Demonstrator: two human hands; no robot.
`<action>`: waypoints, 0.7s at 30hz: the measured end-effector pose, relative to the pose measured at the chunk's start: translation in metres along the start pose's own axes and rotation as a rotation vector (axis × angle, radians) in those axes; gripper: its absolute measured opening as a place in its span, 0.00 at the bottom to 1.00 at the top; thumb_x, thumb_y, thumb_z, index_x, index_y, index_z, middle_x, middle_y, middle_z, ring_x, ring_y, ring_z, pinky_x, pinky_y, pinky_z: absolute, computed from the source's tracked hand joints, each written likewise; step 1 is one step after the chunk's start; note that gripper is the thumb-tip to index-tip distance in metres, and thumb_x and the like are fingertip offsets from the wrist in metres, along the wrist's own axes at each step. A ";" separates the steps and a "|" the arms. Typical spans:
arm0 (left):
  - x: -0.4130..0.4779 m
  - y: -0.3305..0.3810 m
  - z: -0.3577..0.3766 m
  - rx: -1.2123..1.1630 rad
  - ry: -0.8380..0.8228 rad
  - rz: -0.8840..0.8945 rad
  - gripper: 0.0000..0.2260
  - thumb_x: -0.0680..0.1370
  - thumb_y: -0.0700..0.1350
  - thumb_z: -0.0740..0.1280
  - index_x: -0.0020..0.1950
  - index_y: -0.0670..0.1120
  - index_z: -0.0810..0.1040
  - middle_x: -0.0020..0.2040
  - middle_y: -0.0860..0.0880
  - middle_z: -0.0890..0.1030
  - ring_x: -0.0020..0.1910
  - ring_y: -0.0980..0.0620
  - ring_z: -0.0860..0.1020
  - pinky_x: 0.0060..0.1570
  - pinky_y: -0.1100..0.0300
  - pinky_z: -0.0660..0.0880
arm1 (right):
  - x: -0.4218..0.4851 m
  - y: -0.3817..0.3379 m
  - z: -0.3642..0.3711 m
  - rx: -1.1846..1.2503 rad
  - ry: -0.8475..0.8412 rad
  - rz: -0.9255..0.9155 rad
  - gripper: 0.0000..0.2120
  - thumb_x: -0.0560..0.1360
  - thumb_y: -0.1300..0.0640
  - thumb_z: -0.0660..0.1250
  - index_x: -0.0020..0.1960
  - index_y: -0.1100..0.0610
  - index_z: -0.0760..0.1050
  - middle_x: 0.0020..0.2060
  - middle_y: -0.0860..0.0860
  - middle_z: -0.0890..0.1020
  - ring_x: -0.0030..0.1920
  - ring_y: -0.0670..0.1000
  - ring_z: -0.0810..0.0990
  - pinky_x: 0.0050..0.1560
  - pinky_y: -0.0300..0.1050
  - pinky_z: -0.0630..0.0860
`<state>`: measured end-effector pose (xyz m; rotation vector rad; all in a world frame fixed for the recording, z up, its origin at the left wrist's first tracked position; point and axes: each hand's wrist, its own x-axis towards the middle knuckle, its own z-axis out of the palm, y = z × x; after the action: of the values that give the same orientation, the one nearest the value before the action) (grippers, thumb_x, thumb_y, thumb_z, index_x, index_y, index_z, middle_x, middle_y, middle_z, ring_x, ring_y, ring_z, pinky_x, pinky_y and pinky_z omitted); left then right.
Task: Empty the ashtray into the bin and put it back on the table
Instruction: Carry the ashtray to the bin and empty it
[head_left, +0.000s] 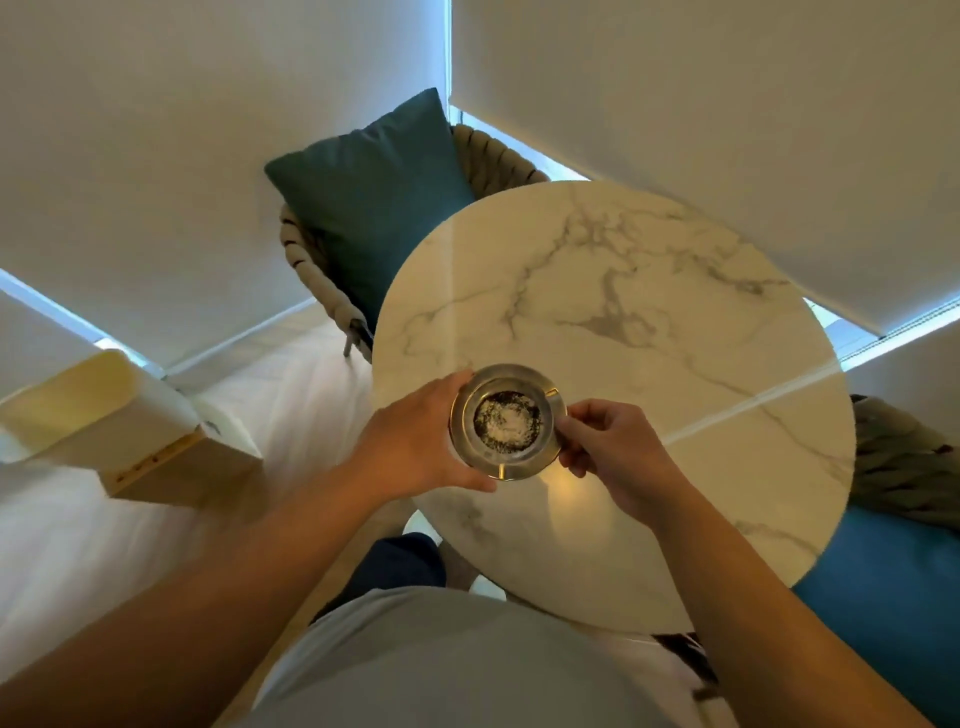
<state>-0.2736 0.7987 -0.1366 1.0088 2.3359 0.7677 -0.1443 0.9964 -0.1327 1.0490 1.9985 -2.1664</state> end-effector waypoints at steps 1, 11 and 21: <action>-0.009 -0.001 0.001 -0.005 0.019 -0.027 0.49 0.52 0.73 0.75 0.69 0.65 0.60 0.63 0.64 0.74 0.58 0.60 0.74 0.53 0.53 0.75 | -0.002 0.000 0.003 -0.022 -0.026 -0.003 0.06 0.77 0.64 0.67 0.42 0.66 0.79 0.28 0.56 0.80 0.28 0.53 0.76 0.28 0.45 0.70; -0.083 -0.026 -0.009 -0.030 0.176 -0.210 0.46 0.53 0.76 0.73 0.67 0.65 0.62 0.59 0.65 0.76 0.55 0.61 0.76 0.52 0.53 0.78 | -0.005 -0.004 0.058 -0.174 -0.270 -0.018 0.05 0.76 0.65 0.67 0.42 0.63 0.80 0.30 0.56 0.81 0.29 0.52 0.77 0.28 0.43 0.72; -0.158 -0.081 -0.041 -0.087 0.323 -0.317 0.42 0.56 0.74 0.73 0.66 0.61 0.66 0.57 0.62 0.77 0.53 0.60 0.76 0.51 0.54 0.79 | -0.009 -0.012 0.156 -0.358 -0.480 -0.033 0.05 0.77 0.65 0.66 0.45 0.63 0.80 0.35 0.63 0.82 0.31 0.54 0.77 0.30 0.44 0.73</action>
<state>-0.2418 0.6192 -0.1282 0.4858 2.6191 0.9477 -0.2141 0.8562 -0.1246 0.4048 2.0519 -1.7516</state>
